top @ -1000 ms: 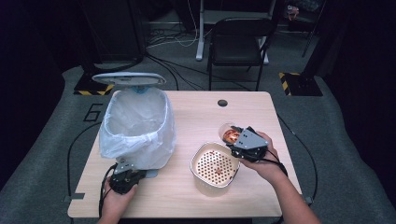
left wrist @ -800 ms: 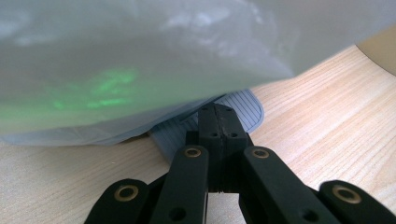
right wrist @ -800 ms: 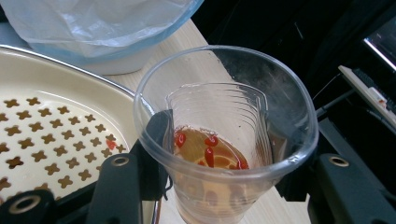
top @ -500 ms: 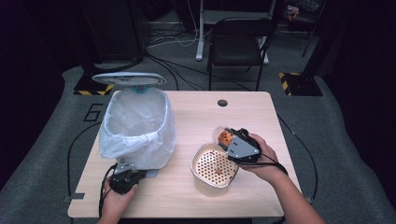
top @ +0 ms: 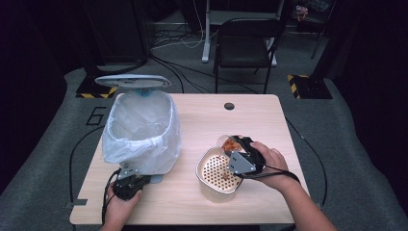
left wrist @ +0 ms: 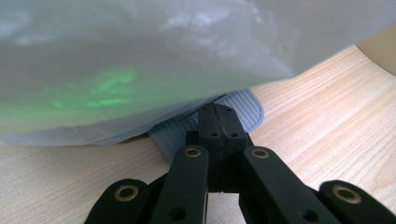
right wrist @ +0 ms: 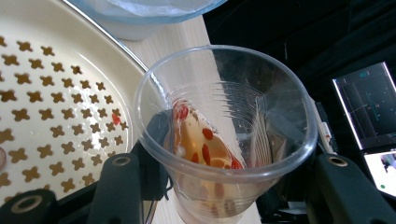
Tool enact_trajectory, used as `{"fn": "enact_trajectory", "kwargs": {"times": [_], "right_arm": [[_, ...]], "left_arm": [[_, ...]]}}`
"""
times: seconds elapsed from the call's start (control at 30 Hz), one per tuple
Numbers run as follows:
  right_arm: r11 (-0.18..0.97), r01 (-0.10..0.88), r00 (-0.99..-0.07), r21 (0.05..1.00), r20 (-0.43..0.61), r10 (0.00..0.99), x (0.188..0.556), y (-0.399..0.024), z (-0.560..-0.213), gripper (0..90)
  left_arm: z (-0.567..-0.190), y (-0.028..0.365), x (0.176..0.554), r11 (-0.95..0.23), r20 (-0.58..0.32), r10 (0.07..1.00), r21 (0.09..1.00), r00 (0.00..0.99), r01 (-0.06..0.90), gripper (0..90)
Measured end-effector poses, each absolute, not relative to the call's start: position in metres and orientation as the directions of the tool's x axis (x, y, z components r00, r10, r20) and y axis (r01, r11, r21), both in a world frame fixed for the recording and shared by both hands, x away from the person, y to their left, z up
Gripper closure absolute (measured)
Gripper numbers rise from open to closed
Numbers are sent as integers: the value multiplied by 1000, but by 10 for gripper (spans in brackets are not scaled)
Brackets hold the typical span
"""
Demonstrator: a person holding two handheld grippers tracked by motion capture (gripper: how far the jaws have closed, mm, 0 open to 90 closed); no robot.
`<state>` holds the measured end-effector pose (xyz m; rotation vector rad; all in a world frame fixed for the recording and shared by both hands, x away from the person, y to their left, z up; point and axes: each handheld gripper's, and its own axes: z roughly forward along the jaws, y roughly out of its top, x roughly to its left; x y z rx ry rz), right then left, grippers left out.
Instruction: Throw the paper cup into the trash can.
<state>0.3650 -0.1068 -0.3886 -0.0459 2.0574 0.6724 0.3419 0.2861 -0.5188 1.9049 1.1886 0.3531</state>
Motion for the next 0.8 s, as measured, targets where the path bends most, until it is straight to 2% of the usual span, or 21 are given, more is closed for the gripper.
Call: {"fn": "enact_trajectory", "kwargs": {"times": [0.2, 0.43, 0.73, 0.8], "right_arm": [[877, -321, -524, 358, -838, 151, 362, -102, -391, 476], [891, -338, -494, 304, -863, 107, 357, -99, -394, 483], [917, -373, -410, 145, -912, -23, 352, -94, -401, 500], [915, -378, -414, 140, -910, -32, 351, -92, -401, 504]], "left_arm": [[-519, 286, 342, -197, -185, 839, 773, 511, 603, 900], [-519, 286, 342, -200, -181, 839, 773, 513, 601, 900], [-519, 286, 342, -199, -182, 840, 773, 511, 602, 900], [-519, 286, 342, -199, -181, 840, 773, 511, 602, 900]]}}
